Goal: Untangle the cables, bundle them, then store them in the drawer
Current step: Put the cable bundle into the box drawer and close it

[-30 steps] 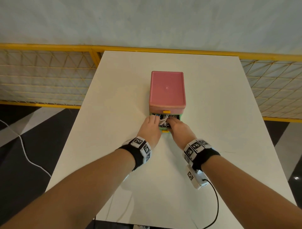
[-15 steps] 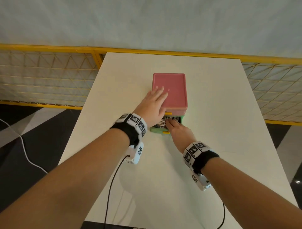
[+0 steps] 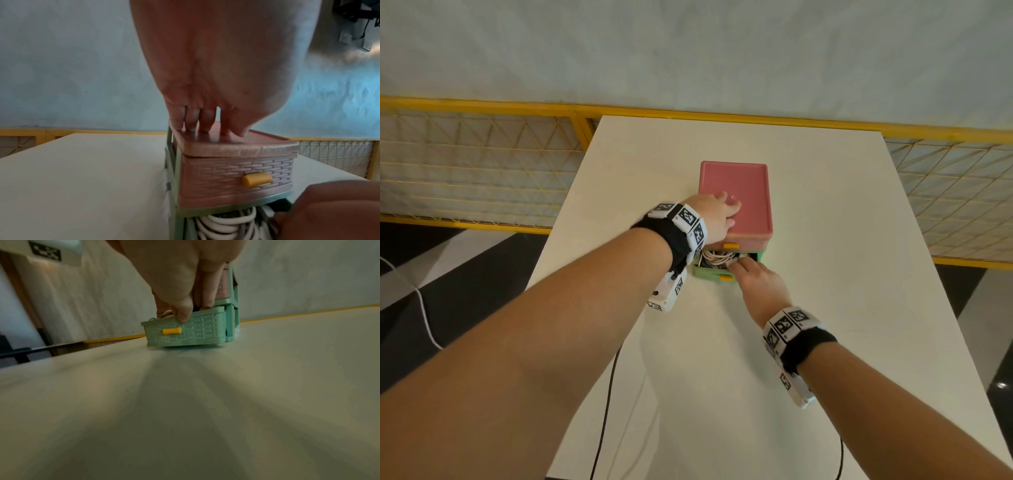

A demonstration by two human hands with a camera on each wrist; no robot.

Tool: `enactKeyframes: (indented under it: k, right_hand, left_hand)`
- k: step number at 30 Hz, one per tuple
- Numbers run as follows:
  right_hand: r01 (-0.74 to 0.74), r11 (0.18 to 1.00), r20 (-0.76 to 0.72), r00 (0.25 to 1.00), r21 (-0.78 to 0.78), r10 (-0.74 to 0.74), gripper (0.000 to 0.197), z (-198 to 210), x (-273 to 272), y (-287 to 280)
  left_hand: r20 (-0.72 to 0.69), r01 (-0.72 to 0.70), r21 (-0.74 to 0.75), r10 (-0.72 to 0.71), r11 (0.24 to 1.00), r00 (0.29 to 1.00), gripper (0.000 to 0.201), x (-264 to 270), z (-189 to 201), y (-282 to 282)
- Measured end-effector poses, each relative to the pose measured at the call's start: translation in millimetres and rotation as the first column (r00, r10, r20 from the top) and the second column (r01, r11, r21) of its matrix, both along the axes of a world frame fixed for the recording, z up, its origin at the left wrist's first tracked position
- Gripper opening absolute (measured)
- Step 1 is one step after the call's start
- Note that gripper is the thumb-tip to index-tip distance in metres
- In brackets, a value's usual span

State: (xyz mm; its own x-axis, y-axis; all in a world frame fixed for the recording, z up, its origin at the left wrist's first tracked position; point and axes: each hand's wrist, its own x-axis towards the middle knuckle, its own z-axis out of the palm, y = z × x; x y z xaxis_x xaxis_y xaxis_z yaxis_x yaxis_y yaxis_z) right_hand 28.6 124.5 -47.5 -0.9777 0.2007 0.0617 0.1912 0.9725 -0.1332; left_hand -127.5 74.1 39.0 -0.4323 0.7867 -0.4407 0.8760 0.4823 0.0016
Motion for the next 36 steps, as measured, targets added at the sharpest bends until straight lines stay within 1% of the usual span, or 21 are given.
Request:
enactKeyframes:
  k: [2,4,7,10,14,17,18,20,22,23,24,25,26,27,28,29,31,32,33,36]
  right_hand:
    - [0.015,0.999,0.019,1.000,0.028,-0.016,0.049,-2.6,-2.6,-2.7]
    - [0.011,0.999,0.019,1.000,0.046,-0.012,0.045,-7.0,-5.6,-3.6]
    - [0.021,0.996,-0.021,1.000,0.082,-0.019,0.039,-10.0,-10.5,-0.9]
    - [0.046,0.996,-0.084,0.996,0.079,-0.039,0.033,-13.1,-11.2,1.4]
    - [0.074,0.992,-0.079,0.995,0.098,-0.066,0.036,-19.3,-16.5,4.2]
    - [0.120,0.992,-0.086,0.990,0.049,-0.115,0.033,-18.0,-21.5,-1.1]
    - [0.143,0.989,-0.068,0.988,0.035,-0.140,0.033,-14.6,-20.4,-3.7]
    - [0.133,0.990,0.009,0.991,-0.036,-0.133,0.043,-9.3,-16.8,-4.4]
    - [0.109,0.982,0.039,0.994,-0.157,-0.104,0.052,-3.1,-8.2,2.8]
    - [0.111,0.968,-0.007,0.993,-0.224,-0.115,0.051,-1.1,-2.7,6.6]
    - [0.118,0.949,-0.092,0.984,-0.291,-0.151,0.047,0.5,3.6,9.8]
    - [0.146,0.919,-0.181,0.957,-0.367,-0.225,0.040,0.3,9.0,13.1]
    - [0.188,0.871,-0.259,0.908,-0.454,-0.331,0.034,-2.7,13.3,16.5]
    - [0.225,0.810,-0.293,0.852,-0.542,-0.433,0.033,-7.0,15.5,20.1]
    - [0.259,0.747,-0.280,0.812,-0.612,-0.511,0.041,-9.9,15.4,23.7]
    - [0.289,0.686,-0.228,0.798,-0.667,-0.558,0.055,-12.6,12.3,27.7]
    - [0.316,0.580,-0.091,0.820,-0.751,-0.565,0.083,-16.8,-0.4,35.9]
    - [0.324,0.551,-0.038,0.838,-0.769,-0.545,0.090,-18.7,-7.3,39.1]
    - [0.331,0.543,-0.003,0.852,-0.772,-0.524,0.092,-21.3,-13.4,41.4]
    - [0.374,0.542,0.043,0.850,-0.752,-0.526,0.090,-27.0,-25.3,45.1]
  left_hand:
    - [-0.007,-0.004,-0.008,0.004,1.000,1.000,0.051,0.5,0.3,0.8]
    - [-0.008,-0.005,-0.004,0.005,1.000,1.000,0.052,1.2,-0.3,0.2]
    - [-0.011,-0.010,-0.003,0.010,1.000,1.000,0.053,2.4,-1.2,-1.5]
    - [-0.012,-0.008,-0.013,0.008,1.000,1.000,0.053,1.9,-0.4,-0.7]
    - [-0.004,-0.011,-0.021,0.011,1.000,1.000,0.054,3.0,1.6,-0.4]
    - [-0.011,-0.001,-0.023,0.001,1.000,1.000,0.053,3.3,3.4,-0.5]
    - [-0.012,-0.004,-0.024,0.004,1.000,1.000,0.053,3.4,3.8,-0.4]
    - [-0.003,-0.017,-0.025,0.017,1.000,1.000,0.053,4.0,4.3,-0.6]
    - [0.005,-0.024,-0.029,0.024,0.999,1.000,0.053,4.8,5.0,-1.3]
    - [0.010,-0.026,-0.034,0.026,0.999,1.000,0.053,4.7,5.5,-1.5]
    - [0.017,-0.029,-0.040,0.030,0.999,0.999,0.053,4.5,5.8,-1.4]
    - [0.023,-0.033,-0.045,0.034,0.998,0.999,0.053,4.3,6.1,-1.4]
    - [0.025,-0.036,-0.046,0.037,0.998,0.999,0.054,4.4,6.4,-1.3]
    - [0.025,-0.037,-0.046,0.038,0.998,0.999,0.054,4.8,6.8,-1.5]
    - [0.024,-0.036,-0.046,0.037,0.998,0.999,0.054,5.2,7.4,-2.0]
    - [0.025,-0.034,-0.046,0.035,0.998,0.999,0.054,5.7,7.9,-2.4]
    - [0.026,-0.031,-0.046,0.032,0.998,0.999,0.054,6.0,8.5,-2.9]
    - [0.028,-0.031,-0.047,0.032,0.998,0.999,0.054,5.9,8.9,-3.0]
    - [0.031,-0.031,-0.049,0.032,0.998,0.999,0.054,5.7,9.0,-3.0]
    - [0.041,-0.032,-0.046,0.034,0.998,0.999,0.054,4.9,8.7,-3.0]
